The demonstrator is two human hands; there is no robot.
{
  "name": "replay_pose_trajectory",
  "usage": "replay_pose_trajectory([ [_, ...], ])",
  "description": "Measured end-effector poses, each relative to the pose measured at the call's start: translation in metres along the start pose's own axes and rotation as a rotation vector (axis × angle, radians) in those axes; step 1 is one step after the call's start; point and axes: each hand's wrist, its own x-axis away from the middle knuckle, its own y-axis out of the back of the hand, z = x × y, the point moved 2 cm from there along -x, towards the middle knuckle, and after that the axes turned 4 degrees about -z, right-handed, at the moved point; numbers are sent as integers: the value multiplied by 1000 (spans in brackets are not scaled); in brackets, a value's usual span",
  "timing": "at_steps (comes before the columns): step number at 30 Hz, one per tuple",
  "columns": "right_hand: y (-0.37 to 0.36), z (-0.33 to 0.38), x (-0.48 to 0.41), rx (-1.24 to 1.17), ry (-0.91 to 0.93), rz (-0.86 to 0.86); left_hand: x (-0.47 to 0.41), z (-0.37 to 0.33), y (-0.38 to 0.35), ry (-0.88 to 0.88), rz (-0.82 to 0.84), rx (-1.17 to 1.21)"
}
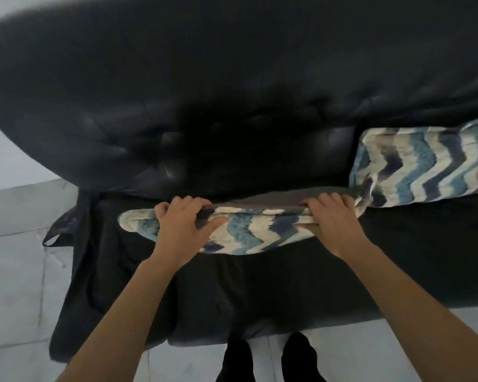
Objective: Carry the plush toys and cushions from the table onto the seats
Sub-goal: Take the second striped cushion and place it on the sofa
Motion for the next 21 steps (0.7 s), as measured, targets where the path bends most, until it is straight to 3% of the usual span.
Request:
replay_pose_trajectory([
  [4,-43,-4,-63,59,110,-158,-41,46,-50,44,-12,-55],
  [9,-89,8,-136,82,120,-407,-88,91,-101,95,-148,-139],
  [16,-117,10,-191,144,61,-541,-128,114,-142,-26,-334,-313],
  [21,-140,7,-202,201,93,-704,-142,123,-166,-5,-419,-399],
])
